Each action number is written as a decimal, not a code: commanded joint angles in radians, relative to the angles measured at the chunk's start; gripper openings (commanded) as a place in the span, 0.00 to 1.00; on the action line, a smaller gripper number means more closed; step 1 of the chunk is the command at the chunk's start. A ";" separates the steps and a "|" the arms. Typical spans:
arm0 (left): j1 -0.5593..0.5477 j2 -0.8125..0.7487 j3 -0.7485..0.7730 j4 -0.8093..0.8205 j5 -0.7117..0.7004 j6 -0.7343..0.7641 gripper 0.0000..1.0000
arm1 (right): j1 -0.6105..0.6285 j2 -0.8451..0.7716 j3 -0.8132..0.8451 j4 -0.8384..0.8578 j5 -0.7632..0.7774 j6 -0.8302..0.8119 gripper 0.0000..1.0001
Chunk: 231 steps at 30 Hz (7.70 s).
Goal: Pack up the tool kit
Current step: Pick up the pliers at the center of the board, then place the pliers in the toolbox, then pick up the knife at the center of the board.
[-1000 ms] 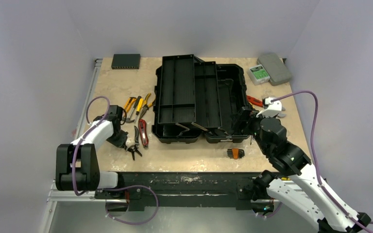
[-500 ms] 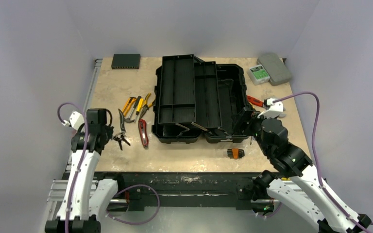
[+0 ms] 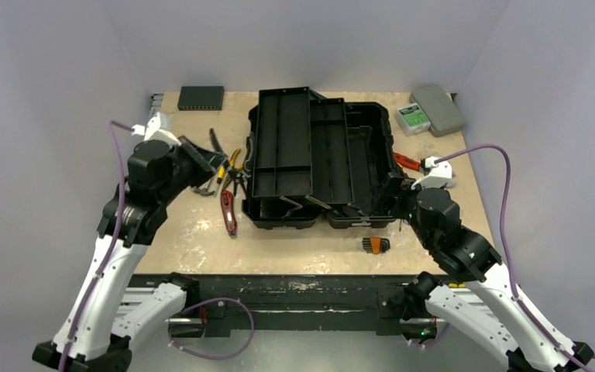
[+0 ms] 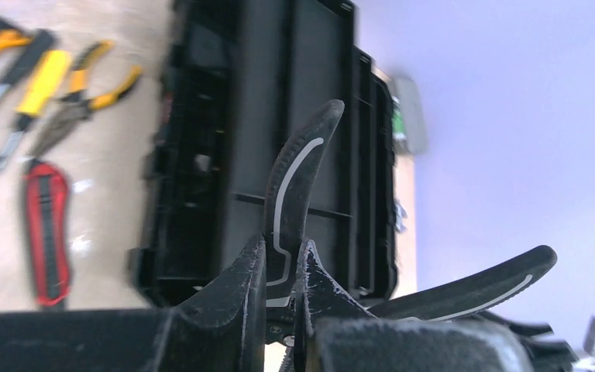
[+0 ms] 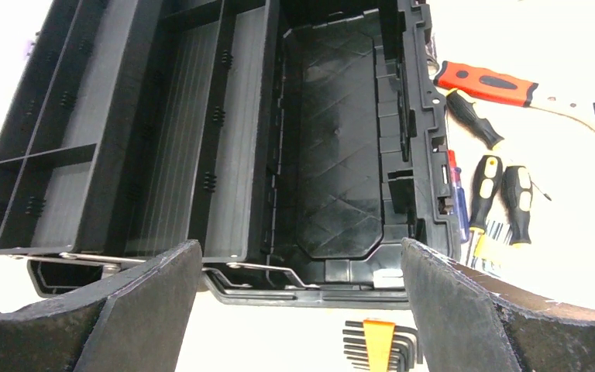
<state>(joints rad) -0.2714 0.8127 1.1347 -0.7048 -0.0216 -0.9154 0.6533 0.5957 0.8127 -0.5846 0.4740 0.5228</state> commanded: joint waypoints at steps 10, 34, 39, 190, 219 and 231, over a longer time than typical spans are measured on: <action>-0.310 0.285 0.120 0.395 0.128 0.027 0.00 | -0.004 0.078 0.107 0.177 -0.627 -0.044 0.94; -0.506 0.443 0.162 0.455 -0.017 -0.094 0.00 | 0.068 0.231 0.055 0.498 -0.660 -0.025 0.74; -0.513 0.457 0.152 0.475 0.004 -0.122 0.00 | 0.070 0.248 0.063 0.497 -0.607 -0.025 0.63; 0.175 0.381 -0.439 0.080 -0.232 -0.061 0.71 | -0.552 -0.128 -0.563 0.715 -0.548 -0.015 0.99; 0.147 0.466 -0.418 0.286 0.075 0.215 0.83 | -0.553 -0.077 -0.578 0.743 -0.561 -0.011 0.99; 0.112 0.676 -0.291 0.167 0.001 0.264 0.75 | -0.552 -0.068 -0.577 0.745 -0.566 -0.007 0.99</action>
<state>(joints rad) -0.1417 1.4544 0.7750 -0.4835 0.0414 -0.6762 0.1036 0.5236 0.2367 0.1204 -0.0746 0.5091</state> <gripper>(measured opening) 0.753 0.987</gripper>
